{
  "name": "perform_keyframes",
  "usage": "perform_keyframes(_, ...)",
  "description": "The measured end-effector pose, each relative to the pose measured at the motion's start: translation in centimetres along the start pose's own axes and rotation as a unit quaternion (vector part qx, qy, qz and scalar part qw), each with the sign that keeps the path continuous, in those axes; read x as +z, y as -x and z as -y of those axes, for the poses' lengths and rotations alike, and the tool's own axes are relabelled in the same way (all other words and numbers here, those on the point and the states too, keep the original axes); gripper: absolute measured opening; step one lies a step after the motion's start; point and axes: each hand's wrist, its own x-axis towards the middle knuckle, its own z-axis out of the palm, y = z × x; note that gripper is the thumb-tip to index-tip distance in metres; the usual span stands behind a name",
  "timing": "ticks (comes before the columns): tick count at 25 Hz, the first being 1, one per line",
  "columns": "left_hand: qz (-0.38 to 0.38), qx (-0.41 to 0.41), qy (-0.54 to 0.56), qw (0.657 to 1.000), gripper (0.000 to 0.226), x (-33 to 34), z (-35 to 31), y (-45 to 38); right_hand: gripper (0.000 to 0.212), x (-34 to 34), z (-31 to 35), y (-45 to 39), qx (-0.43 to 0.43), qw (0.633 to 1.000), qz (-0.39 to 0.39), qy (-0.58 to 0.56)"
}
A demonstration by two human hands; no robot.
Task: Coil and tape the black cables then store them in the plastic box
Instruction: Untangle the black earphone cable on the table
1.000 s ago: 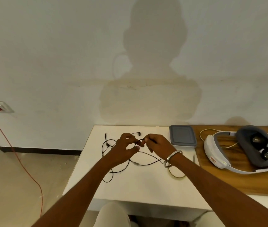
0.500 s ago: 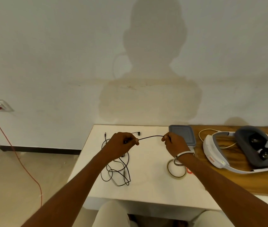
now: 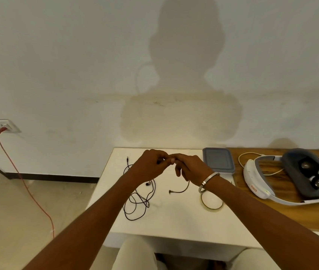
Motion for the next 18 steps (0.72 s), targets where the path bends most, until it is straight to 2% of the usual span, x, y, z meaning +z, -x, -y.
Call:
perform_keyframes(4, 0.023, -0.019, 0.03, 0.999, 0.023, -0.9, 1.0, 0.5, 0.028, -0.9, -2.1, 0.3, 0.024, 0.997, -0.074, 0.016)
perform_keyframes(6, 0.026, -0.025, 0.032, 0.999, 0.025, -1.4, 1.8, 0.9, 0.025, -1.5, -3.8, 0.3, 0.058, 0.988, -0.14, 0.01)
perform_keyframes(8, 0.021, -0.03, 0.019, 0.999, 0.026, -1.9, 2.5, 1.2, 0.024, -2.1, -5.6, 0.4, 0.105, 0.98, -0.17, 0.02)
perform_keyframes(10, 0.014, -0.032, 0.013, 0.999, 0.025, -2.0, 2.9, 1.3, 0.02, -2.5, -6.3, 0.8, 0.144, 0.979, -0.133, 0.049)
perform_keyframes(12, 0.012, -0.027, 0.015, 0.999, 0.024, -1.9, 2.5, 1.3, 0.017, -2.6, -5.6, 1.3, 0.167, 0.978, -0.053, 0.114)
perform_keyframes(14, 0.014, -0.014, 0.019, 1.0, 0.024, -1.3, 1.7, 1.0, 0.051, -2.3, -4.0, 1.3, 0.145, 0.974, 0.032, 0.173)
perform_keyframes(16, 0.013, -0.006, 0.016, 1.0, 0.023, -0.6, 0.8, 0.5, 0.088, -1.9, -1.5, 0.8, 0.099, 0.98, 0.11, 0.131)
perform_keyframes(17, 0.013, -0.001, 0.014, 1.0, 0.023, -0.2, 0.4, 0.3, 0.097, -1.6, -0.2, 0.5, 0.078, 0.985, 0.135, 0.077)
perform_keyframes(18, 0.014, 0.003, 0.014, 1.0, 0.024, 0.1, 0.2, 0.1, 0.094, -1.0, 0.7, 0.2, 0.059, 0.989, 0.136, 0.027)
